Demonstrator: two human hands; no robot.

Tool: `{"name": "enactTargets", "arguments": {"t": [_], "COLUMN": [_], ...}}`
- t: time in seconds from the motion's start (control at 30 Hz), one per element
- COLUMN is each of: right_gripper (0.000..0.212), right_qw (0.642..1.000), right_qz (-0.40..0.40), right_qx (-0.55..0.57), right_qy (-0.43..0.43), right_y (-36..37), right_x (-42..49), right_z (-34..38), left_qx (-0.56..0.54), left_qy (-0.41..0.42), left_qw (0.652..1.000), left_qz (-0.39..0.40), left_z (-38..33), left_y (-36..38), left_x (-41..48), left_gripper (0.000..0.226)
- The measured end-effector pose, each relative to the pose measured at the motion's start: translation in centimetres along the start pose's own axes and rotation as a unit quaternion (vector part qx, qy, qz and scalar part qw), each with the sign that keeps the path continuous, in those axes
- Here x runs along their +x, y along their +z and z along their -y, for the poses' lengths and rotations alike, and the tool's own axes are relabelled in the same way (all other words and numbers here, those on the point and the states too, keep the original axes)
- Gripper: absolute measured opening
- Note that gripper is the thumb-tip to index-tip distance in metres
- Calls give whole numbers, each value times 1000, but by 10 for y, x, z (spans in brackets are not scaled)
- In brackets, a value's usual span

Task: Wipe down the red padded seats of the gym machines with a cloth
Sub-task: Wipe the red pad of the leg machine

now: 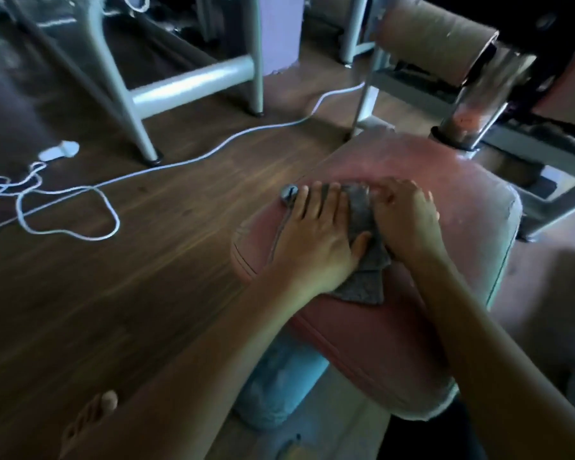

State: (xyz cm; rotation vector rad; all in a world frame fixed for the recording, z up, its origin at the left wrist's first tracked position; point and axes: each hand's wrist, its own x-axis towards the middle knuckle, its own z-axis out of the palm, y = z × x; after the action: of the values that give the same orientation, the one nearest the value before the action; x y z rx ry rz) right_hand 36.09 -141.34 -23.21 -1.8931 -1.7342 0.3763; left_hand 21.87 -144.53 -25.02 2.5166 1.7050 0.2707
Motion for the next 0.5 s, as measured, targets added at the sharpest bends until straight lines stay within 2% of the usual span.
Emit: {"name": "enactTargets", "arguments": {"t": [0.13, 0.23, 0.3, 0.4, 0.5], "right_gripper": [39, 33, 30, 36, 45], "right_qw": [996, 984, 975, 953, 919], "right_qz": [-36, -87, -121, -175, -250], "right_qx": [-8, 4, 30, 83, 126], "right_qy": [87, 153, 185, 232, 278], "right_y": [12, 18, 18, 17, 26], "right_x": [11, 11, 12, 7, -11], "right_z": [26, 36, 39, 46, 60], "left_qx": [-3, -22, -40, -32, -73], "left_qy": [112, 182, 225, 285, 327], "left_qw": [994, 983, 973, 957, 942], "left_qz": [11, 0, 26, 53, 29], "left_z": [22, 36, 48, 63, 78], "left_y": [-1, -1, -1, -3, 1], "left_x": [23, 36, 48, 65, 69], "left_gripper": [90, 84, 81, 75, 74]}}
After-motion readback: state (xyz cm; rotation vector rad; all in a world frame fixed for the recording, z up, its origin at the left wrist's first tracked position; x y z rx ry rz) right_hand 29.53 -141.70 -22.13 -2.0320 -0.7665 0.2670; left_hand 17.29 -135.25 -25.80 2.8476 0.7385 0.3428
